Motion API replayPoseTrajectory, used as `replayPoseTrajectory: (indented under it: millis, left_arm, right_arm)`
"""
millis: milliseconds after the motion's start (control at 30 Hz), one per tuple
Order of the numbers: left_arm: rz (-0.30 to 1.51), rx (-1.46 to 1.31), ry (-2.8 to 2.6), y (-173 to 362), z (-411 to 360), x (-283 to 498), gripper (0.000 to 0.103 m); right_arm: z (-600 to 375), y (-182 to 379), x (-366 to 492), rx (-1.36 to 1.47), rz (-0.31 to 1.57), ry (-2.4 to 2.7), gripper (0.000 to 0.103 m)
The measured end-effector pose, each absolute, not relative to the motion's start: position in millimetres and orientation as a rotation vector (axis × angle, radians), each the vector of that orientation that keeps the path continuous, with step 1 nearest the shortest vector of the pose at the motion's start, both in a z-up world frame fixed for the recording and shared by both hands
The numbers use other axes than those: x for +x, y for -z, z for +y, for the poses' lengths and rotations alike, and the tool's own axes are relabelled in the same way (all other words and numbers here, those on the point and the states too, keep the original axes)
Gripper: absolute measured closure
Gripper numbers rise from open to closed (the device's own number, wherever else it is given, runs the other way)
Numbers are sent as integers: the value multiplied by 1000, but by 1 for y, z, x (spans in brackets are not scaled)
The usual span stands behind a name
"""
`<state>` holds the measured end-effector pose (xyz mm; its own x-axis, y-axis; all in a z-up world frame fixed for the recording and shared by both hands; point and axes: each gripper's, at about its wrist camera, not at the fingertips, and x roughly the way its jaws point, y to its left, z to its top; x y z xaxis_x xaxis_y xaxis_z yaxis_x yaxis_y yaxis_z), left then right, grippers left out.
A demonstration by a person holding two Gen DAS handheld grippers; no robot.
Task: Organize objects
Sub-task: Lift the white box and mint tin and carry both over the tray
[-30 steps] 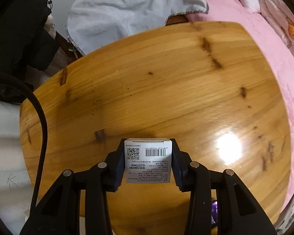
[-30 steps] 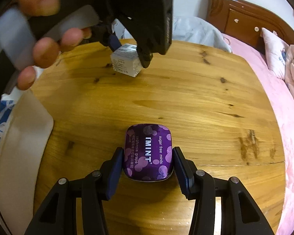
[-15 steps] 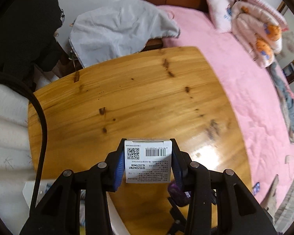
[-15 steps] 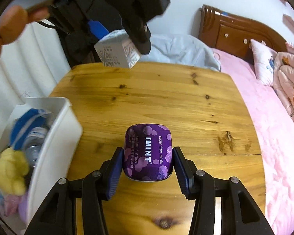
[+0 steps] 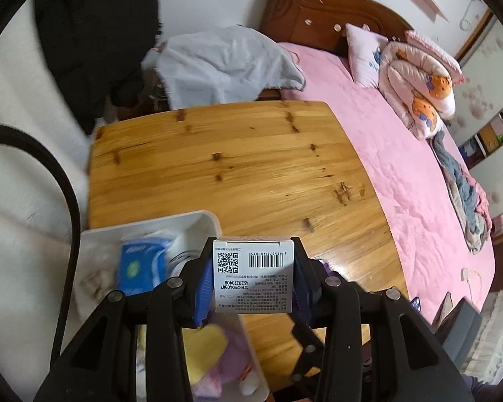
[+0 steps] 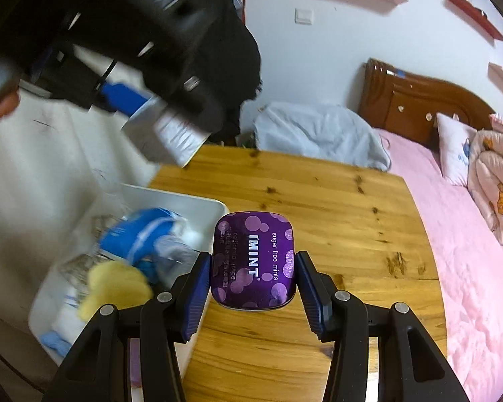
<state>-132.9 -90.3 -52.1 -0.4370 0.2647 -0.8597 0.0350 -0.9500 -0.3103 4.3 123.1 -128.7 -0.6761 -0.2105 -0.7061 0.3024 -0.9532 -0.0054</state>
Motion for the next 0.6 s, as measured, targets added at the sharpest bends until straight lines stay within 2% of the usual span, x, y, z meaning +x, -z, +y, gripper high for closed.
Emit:
replayPoseTrajectory:
  millis: [200,600]
  left_arm:
    - [-498,-1564,-2589,55,-129,-87,59]
    - [-612,-1623,-2658,88,-179,-19,59]
  right_arm:
    - [103,113,26,1052,155,2630,52]
    - [50,106,63,1001,291,2546,52]
